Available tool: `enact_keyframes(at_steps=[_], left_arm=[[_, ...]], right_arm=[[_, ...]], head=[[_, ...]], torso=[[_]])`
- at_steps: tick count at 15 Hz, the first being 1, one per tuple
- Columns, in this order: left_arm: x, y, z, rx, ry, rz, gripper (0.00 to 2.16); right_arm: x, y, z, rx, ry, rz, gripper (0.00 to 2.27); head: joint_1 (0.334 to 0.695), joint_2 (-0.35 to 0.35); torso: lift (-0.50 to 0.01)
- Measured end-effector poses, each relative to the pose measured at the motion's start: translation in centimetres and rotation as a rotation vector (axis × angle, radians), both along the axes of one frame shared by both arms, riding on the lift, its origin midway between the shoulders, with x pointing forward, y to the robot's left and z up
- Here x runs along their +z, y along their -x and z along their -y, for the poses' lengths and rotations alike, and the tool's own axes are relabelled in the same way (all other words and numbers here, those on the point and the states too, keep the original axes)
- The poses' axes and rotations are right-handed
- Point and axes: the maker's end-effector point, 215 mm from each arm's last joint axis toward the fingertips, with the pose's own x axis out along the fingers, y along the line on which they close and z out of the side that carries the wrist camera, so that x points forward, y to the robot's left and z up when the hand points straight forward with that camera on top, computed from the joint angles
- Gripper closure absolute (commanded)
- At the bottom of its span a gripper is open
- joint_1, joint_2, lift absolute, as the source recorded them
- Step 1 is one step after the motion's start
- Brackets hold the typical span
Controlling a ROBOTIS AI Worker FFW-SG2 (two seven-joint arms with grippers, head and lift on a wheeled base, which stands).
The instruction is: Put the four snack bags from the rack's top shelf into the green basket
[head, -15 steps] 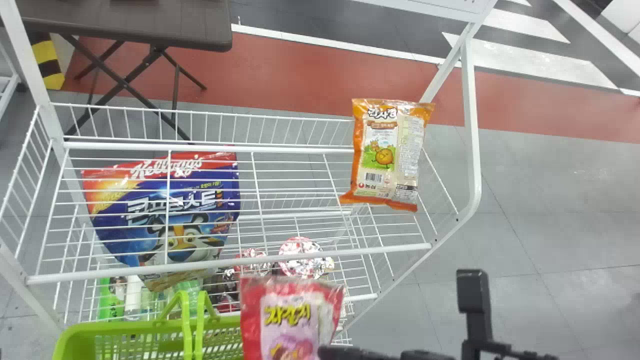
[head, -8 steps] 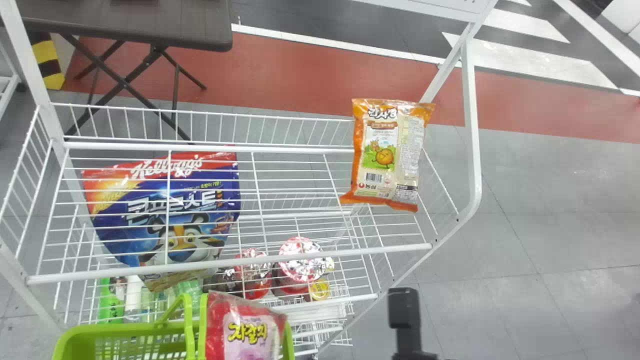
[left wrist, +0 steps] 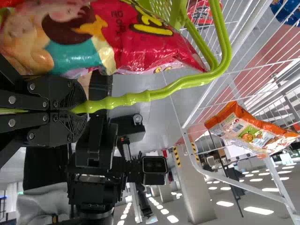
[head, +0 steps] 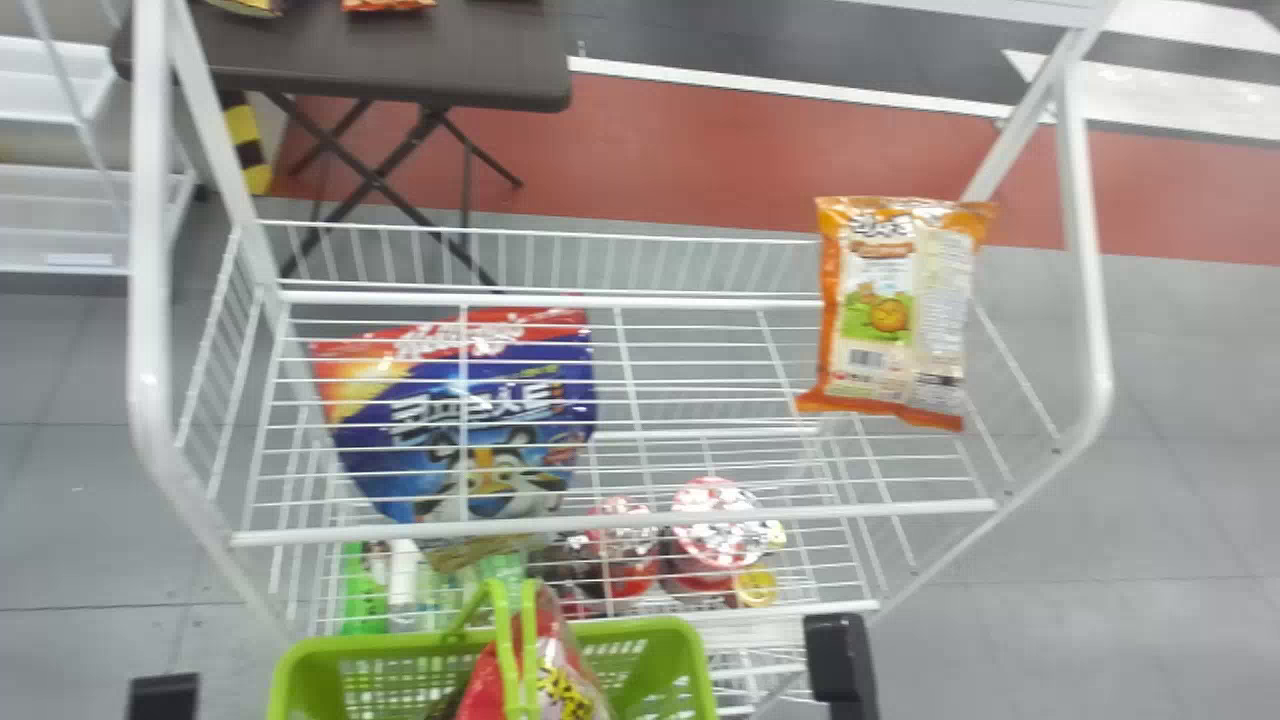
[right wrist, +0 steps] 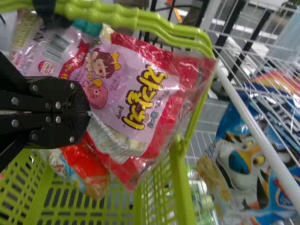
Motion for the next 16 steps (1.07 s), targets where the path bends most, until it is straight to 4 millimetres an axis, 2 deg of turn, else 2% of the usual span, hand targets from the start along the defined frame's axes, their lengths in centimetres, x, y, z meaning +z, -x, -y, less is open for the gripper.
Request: enact_keyframes(at_steps=[1,2,3,5,6,9,13,15,16], left_arm=[[0.1,0.0,0.1,-0.001,0.002,0.001,2.15],[0.2,0.0,0.1,-0.003,0.005,0.002,2.15],[0.2,0.0,0.1,-0.003,0.006,0.003,2.15],[0.2,0.1,0.1,-0.004,0.007,0.003,2.15],[0.2,0.1,0.2,-0.004,0.007,0.003,2.15],[0.3,0.1,0.3,-0.006,0.008,0.003,2.15],[0.4,0.2,0.2,-0.006,0.004,0.007,2.15],[0.5,0.2,0.2,-0.005,0.002,0.008,2.15],[0.5,0.2,0.2,-0.005,0.002,0.009,2.15]], right_arm=[[-0.3,-0.1,0.3,-0.003,0.018,0.001,2.08],[-1.3,0.0,1.1,-0.006,0.073,-0.010,1.89],[-2.3,0.0,2.2,-0.010,0.133,-0.022,1.56],[-4.2,0.3,4.8,-0.010,0.249,-0.038,0.00],[-4.6,0.5,5.8,-0.009,0.283,-0.045,0.00],[-4.5,0.6,7.8,-0.026,0.327,-0.045,0.05],[-2.0,-0.8,10.4,-0.073,0.366,0.002,0.05],[-0.3,-3.0,11.5,-0.118,0.374,0.078,0.05],[0.9,-5.4,12.2,-0.157,0.382,0.165,0.05]], head=[[0.695,-0.142],[0.695,-0.163],[0.695,-0.195],[0.695,-0.285],[0.695,-0.350],[0.695,-0.350],[0.695,-0.350],[0.695,-0.350],[0.695,-0.350]], torso=[[0.000],[0.000],[0.000],[0.000],[0.000],[0.000],[0.000],[0.000],[0.000]])
